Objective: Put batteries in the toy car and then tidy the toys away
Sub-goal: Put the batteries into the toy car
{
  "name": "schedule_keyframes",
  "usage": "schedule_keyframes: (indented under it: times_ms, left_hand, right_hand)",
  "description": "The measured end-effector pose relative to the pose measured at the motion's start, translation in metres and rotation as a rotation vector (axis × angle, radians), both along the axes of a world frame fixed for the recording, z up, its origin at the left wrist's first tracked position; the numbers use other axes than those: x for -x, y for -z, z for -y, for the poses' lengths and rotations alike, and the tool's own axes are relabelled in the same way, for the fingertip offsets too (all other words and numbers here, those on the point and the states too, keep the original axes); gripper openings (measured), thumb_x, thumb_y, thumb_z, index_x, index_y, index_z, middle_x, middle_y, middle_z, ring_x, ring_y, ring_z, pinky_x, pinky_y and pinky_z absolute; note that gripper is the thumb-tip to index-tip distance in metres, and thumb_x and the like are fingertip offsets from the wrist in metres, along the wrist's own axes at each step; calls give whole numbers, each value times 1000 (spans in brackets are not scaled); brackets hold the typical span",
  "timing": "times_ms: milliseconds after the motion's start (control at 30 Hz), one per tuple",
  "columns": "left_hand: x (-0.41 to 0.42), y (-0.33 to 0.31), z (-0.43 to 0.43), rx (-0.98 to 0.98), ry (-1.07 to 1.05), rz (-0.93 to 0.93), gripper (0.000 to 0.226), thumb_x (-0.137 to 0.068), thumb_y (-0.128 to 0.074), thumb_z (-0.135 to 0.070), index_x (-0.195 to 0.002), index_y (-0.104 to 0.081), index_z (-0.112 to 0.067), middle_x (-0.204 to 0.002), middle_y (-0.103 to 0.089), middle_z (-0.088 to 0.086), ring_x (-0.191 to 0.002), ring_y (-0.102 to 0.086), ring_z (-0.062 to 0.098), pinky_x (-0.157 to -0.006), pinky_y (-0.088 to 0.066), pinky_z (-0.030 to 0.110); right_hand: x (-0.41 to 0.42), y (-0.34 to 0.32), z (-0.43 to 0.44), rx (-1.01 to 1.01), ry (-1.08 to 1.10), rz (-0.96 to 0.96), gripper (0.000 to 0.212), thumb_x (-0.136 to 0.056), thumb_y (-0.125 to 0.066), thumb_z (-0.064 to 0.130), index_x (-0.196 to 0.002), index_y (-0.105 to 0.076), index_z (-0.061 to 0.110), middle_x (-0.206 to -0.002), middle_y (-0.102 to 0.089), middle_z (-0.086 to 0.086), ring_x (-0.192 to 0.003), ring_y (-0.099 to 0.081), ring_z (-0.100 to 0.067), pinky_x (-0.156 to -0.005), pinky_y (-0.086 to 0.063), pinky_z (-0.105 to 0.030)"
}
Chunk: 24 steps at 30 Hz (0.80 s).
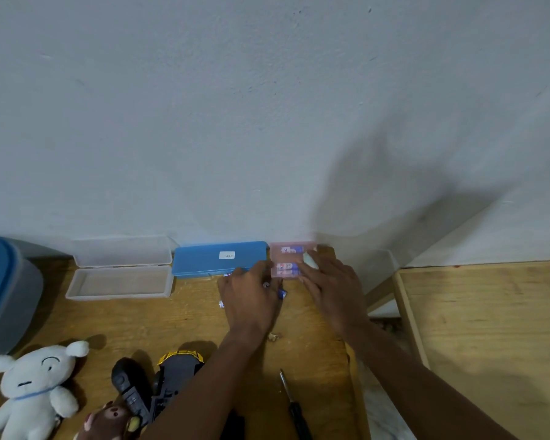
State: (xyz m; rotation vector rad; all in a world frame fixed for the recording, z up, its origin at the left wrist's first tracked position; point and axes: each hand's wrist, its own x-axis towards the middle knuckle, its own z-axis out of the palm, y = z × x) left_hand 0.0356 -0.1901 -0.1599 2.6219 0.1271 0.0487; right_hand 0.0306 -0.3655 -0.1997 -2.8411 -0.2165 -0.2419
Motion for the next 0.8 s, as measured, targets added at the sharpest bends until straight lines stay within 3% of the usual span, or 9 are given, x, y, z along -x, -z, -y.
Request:
schedule_keyframes:
  times_ms: [133, 400, 533, 600, 700, 800]
  left_hand:
    - [-2, 1, -1, -35, 30, 18, 28, -95, -64, -41, -120, -72, -32, -93, -76, -5, -98, -58, 18, -80, -27, 33]
    - [0, -18, -6, -36, 98, -93, 29, -94, -55, -42, -114, -72, -30, -100, -75, -3, -111, -53, 26, -91, -38, 41]
    - [22, -38, -28, -11, 51, -126, 35, -87, -62, -40, -119, -71, -30, -108, -74, 3, -112, -57, 30, -93, -45, 40]
    - [40, -49, -47, 9, -25, -124, 37, -85, -64, -38, -121, -72, -32, -109, -74, 7, -109, -60, 31, -91, -51, 40]
    - [76, -59, -83, 58, -81, -149, 43, -79, -63, -38, -121, -71, -31, -110, -75, 4, -103, -64, 29, -87, -56, 41]
    - [116, -61, -118, 35, -130, -146, 51, -79, -65, -38, -128, -67, -25, -125, -70, 3, -111, -61, 28, -91, -55, 44]
  right_hand:
    - [-4, -5, -2, 87, -3, 23, 32, -86, -74, 35, -117, -72, 27, -129, -67, -1, -107, -68, -23, -82, -55, -41]
    - [-7, -26, -5, 239, -28, -29, 36, -83, -76, 35, -118, -69, 28, -126, -68, -4, -119, -60, -28, -83, -53, -43]
    - [1, -48, -23, 217, 41, -161, 39, -90, -62, 38, -128, -61, 28, -139, -56, -4, -130, -47, -28, -98, -43, -46]
    - [15, -59, -38, 118, 78, -190, 47, -86, -66, 37, -131, -57, 27, -140, -52, -3, -128, -46, -26, -99, -43, -43]
    - [46, -73, -69, -132, 77, -217, 40, -84, -70, 34, -123, -67, 23, -121, -67, 0, -110, -59, -19, -91, -49, -32]
    - [73, -82, -105, -299, 23, -427, 31, -88, -67, 34, -116, -72, 24, -115, -72, 3, -106, -63, -14, -92, -50, -28]
